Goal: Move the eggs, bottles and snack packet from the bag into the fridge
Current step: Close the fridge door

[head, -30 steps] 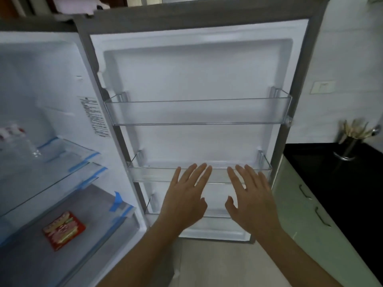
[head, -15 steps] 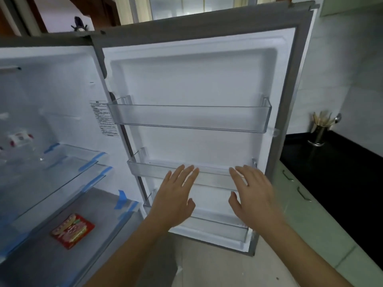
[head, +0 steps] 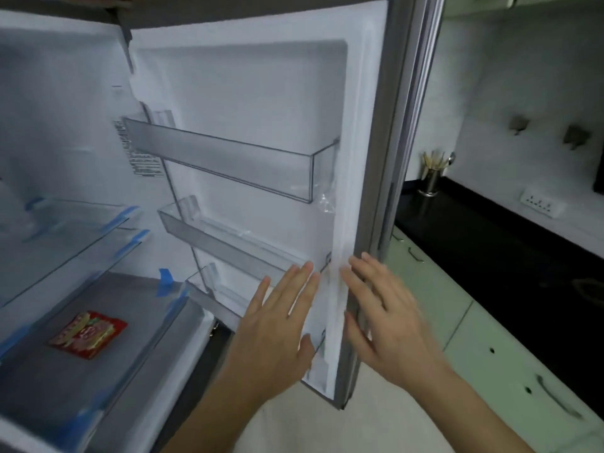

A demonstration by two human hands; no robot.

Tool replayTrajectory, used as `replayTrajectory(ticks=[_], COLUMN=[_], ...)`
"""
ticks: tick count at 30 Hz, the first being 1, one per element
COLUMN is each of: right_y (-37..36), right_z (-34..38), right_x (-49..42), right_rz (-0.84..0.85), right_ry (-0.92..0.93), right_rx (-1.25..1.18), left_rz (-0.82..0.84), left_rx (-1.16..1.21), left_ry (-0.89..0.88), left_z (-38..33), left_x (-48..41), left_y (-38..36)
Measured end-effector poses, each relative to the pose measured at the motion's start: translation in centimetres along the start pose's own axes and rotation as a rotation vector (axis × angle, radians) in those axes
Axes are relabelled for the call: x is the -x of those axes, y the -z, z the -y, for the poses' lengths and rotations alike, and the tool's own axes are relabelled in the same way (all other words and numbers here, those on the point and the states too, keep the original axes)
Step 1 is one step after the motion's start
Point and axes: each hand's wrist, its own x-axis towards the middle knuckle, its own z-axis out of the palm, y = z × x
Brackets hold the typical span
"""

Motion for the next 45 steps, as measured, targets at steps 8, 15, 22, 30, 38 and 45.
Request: replayTrajectory(ticks=[8, 15, 22, 30, 38, 45], right_y=[2.3, -0.8, -3.3, -7.0, -9.7, -12.8], right_z=[1.3, 5.2, 7.8, 10.8, 15.0, 18.6], right_x=[2.1, 1.0, -2.9, -7.9, -13.2, -13.7], right_rz=[-0.015, 0.025, 0.049, 0.16, 0.095, 0.054], right_ry=[-0.179, 0.046, 0.334, 0.614, 0.708, 0.658], right_rx=[-0.063, -0.256, -0.481, -0.519, -0.589, -0.645], left_rz=[-0.003, -0.272, -0.295, -0.243, -0.091, -0.049], left_rx=[-0.038, -0.111, -0.384, -0.638, -0.823, -0.858], left_ry=[0.191, 0.169, 0.41, 0.675, 0.863, 0.951], left_z=[0.6, -3.2, -2.1, -2.5, -1.6, 0.8], left_x=[5.8, 7.9, 9.4, 10.4, 12.3, 13.5], left_y=[3.6, 7.1, 10.7, 11.3, 13.0, 13.1])
